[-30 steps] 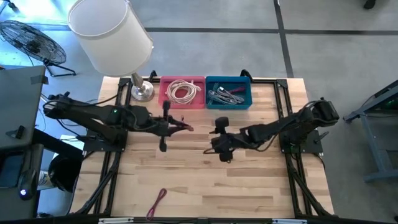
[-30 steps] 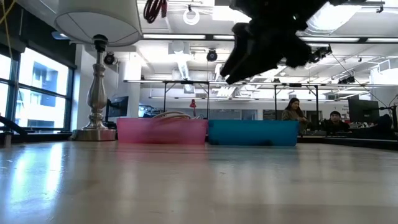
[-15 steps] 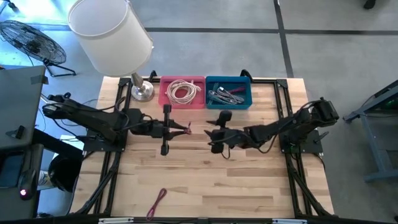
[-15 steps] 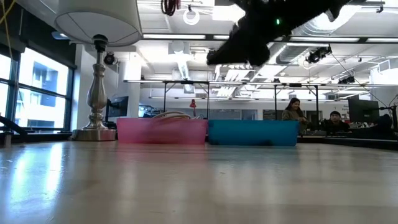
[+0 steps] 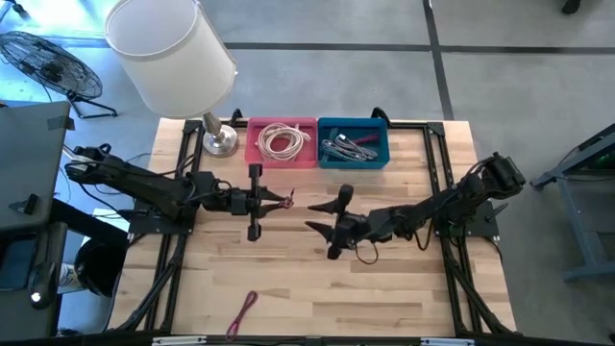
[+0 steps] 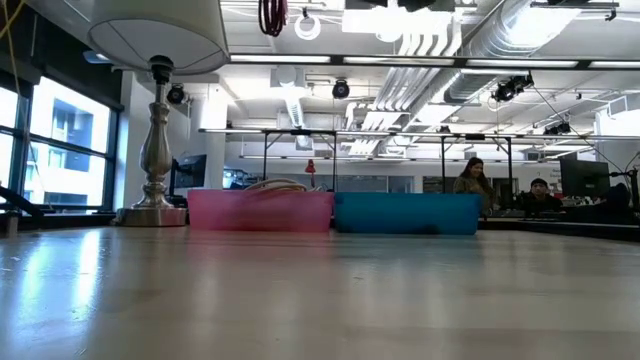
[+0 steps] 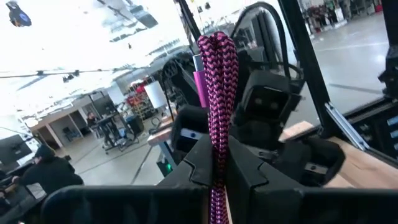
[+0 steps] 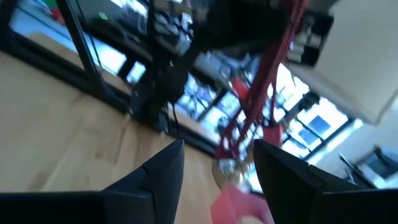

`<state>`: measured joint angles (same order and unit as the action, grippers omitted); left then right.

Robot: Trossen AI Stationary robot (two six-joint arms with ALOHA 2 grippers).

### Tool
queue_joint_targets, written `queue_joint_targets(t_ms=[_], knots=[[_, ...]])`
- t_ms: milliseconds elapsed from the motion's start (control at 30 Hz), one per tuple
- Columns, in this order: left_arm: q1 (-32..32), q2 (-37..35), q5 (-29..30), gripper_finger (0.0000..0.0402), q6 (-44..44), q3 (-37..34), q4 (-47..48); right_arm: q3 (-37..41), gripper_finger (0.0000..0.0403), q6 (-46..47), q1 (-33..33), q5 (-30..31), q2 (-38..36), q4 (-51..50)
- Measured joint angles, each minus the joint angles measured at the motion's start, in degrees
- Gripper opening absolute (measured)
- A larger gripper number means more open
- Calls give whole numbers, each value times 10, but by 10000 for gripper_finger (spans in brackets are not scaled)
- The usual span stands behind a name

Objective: Pick & Place USB Port
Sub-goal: Put the top small black and pink charger cable into the blue bin

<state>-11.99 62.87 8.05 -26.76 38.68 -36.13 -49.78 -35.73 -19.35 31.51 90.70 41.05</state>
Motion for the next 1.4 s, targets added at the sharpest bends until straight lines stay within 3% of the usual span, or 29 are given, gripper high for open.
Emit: queue_joint_targets(t_ms=[233, 667, 1400], knots=[[0, 0, -10, 12, 0, -10, -24, -5, 185, -3, 11, -72, 0, 24], [0, 68, -40, 12, 2, -11, -108, -45, 183, -2, 37, -94, 0, -10], [0, 68, -30, 12, -1, -10, -104, -45, 183, 76, 90, -241, 0, -14]])
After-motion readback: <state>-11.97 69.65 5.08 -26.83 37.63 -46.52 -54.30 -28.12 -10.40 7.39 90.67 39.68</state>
